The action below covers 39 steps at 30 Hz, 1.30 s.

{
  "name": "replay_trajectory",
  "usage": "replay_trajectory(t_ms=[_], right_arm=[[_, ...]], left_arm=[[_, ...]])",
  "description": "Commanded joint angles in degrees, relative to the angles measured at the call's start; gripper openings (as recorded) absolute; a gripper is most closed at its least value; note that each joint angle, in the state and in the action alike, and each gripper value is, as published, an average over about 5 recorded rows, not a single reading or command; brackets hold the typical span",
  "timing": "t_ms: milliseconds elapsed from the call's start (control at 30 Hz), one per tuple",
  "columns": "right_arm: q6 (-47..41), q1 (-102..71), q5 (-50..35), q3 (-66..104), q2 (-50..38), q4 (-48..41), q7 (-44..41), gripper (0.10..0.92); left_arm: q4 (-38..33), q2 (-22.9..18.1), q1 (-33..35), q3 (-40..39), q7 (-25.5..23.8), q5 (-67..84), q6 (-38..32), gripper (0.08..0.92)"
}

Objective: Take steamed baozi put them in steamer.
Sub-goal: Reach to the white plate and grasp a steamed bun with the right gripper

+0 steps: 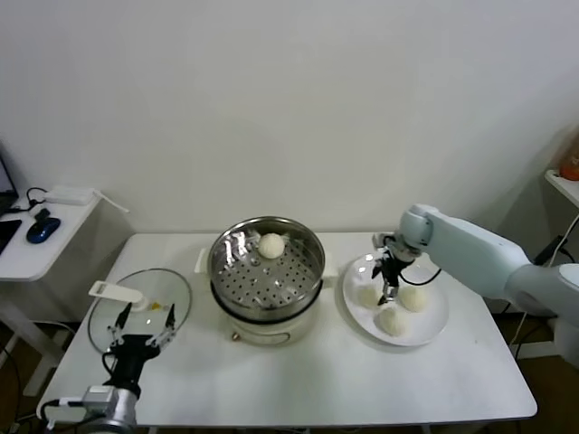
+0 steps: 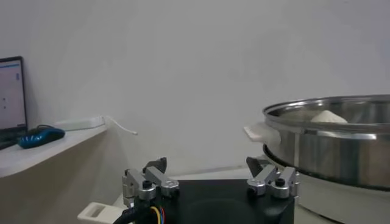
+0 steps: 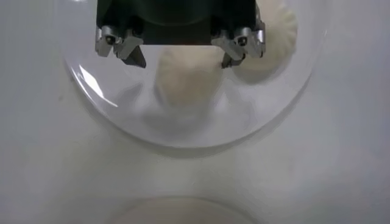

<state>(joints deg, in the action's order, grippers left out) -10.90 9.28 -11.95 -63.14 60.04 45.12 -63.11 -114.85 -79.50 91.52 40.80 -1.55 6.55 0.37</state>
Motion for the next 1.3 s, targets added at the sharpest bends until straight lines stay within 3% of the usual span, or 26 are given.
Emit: replay_trajectory(t_ms=[33,533,900,1300], right_arm=[[0.19,-1.37,0.88,1.09,2.00,-2.92,-0.08,0.823],[0.35,-1.82,1.02,1.99,3.05,-3.89,-0.73,0.812],[0.60,-1.72,1.28,2.54,2.48,-3.82,-0.99,0.684],[0.53,2.91,-1.94,2.44,1.08,-1.99,-1.00,0.662]], left_arm=[[0.15,-0.04,-0.25,-0.03,0.01,-0.08,0.12,0.823],[-0.09,-0.22,-0.49,-0.02,0.09,-0.02,0.39,0.823],[-0.08,-0.41,-0.29,0.05,0.13,-0.02,0.30,0.823],[0.08,-0.40,-0.22,0.30,0.11,0.07,0.16,0.823]])
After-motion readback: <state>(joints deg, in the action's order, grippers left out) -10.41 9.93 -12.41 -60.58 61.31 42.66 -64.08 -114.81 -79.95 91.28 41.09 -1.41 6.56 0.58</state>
